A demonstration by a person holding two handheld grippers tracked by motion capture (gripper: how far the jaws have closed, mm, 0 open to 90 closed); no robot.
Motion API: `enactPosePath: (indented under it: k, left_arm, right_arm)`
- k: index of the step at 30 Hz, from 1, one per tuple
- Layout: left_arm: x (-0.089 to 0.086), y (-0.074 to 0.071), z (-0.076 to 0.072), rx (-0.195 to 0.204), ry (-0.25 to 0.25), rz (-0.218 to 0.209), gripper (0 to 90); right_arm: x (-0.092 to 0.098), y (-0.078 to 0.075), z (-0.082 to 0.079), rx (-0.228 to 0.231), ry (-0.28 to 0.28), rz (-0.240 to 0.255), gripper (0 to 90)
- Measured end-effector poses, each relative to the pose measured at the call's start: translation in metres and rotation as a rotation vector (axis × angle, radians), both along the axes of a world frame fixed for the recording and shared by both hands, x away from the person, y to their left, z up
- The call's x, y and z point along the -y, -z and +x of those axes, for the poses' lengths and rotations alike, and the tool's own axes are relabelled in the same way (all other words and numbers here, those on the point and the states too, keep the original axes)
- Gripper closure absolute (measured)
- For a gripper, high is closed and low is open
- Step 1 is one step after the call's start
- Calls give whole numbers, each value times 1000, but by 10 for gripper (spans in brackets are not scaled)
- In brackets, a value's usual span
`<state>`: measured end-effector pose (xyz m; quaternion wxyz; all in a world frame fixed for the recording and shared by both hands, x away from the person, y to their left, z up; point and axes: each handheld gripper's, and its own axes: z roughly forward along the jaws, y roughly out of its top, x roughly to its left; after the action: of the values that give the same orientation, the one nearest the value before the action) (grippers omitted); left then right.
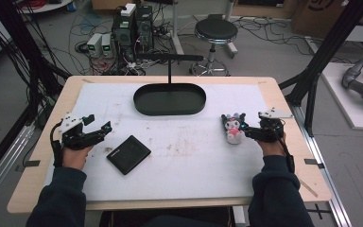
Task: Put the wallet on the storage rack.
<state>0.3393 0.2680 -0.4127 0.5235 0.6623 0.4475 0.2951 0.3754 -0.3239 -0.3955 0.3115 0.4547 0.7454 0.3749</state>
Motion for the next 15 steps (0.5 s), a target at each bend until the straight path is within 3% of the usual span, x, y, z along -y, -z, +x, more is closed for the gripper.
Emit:
enactPosePath:
  k: [6, 12, 14, 15]
  left_arm:
    - [0, 1, 1, -8, 8, -2, 273]
    - [2, 2, 1, -30, 49, -18, 318]
    - [5, 6, 0, -110, 127, -34, 325]
    - [5, 6, 0, -110, 127, -34, 325]
  right_arm:
    - [0, 1, 1, -5, -11, 5, 213]
    - [-1, 2, 1, -17, -32, 24, 212]
    - [-2, 1, 0, -17, -43, 30, 212]
    - [-2, 1, 0, -17, -43, 30, 212]
